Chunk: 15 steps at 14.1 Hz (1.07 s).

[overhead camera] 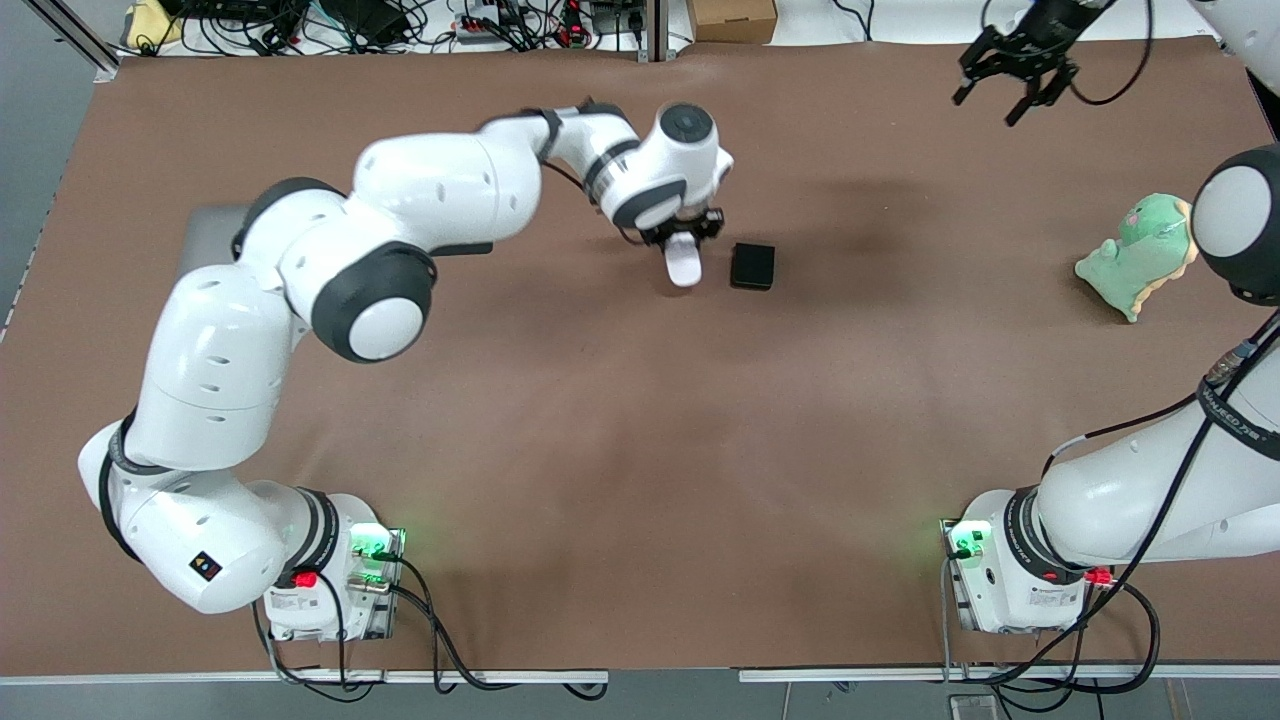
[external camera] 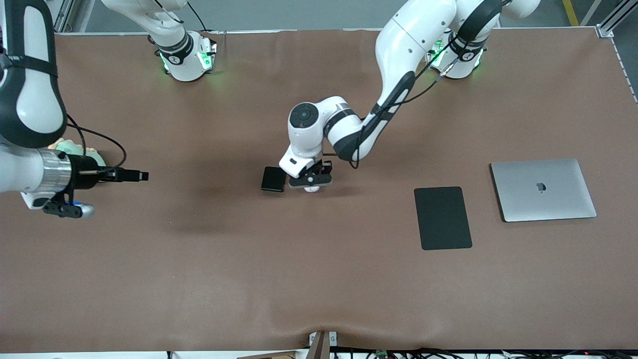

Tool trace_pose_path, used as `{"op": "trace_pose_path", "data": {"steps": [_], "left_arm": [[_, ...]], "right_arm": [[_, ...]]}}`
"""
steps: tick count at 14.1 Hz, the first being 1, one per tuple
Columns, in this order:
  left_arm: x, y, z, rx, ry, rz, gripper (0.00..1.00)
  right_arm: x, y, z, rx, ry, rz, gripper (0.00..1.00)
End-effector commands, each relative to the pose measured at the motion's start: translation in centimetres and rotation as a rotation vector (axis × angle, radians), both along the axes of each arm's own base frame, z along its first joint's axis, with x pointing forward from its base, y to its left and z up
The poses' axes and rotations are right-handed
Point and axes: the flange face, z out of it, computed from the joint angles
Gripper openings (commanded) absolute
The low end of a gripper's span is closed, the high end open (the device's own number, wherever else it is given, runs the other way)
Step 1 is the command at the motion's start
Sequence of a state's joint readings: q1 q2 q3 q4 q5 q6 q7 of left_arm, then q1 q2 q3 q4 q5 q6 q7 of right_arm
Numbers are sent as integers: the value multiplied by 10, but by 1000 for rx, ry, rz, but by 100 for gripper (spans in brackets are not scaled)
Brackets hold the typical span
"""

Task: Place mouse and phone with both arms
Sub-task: 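Grasp the mouse with the left gripper while the right gripper reaches the phone, then carry the mouse to the pad while the right gripper grasps the phone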

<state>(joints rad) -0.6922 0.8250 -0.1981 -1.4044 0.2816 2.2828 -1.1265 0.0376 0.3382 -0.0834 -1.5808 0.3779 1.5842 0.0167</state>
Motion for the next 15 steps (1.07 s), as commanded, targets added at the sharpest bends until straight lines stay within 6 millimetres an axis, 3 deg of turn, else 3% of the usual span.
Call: {"op": "trace_pose_path", "data": {"steps": [1,3,4,6,9,12,15], "left_arm": [[46,56,54,38,-3,25,17],[96,128,75,9,23,57,17],[117,165,81,-2,30,49,17],[145,222,85,-19,44,22,18],[161,279,81,9,56,-52,18],[170,320,75,33,64,-113,18],[173,352,60,95,63,-152,19]], "right_arm": [[8,43,-1,29,-22,33,100],[5,79,-1,25,-34,87,100],[3,87,-3,19,-20,76,100],[-1,110,-16,-22,31,35,100],[-10,160,-38,-63,69,57,100],[-16,188,-72,-92,103,66,100],[-33,237,-114,-116,57,108,100]]}}
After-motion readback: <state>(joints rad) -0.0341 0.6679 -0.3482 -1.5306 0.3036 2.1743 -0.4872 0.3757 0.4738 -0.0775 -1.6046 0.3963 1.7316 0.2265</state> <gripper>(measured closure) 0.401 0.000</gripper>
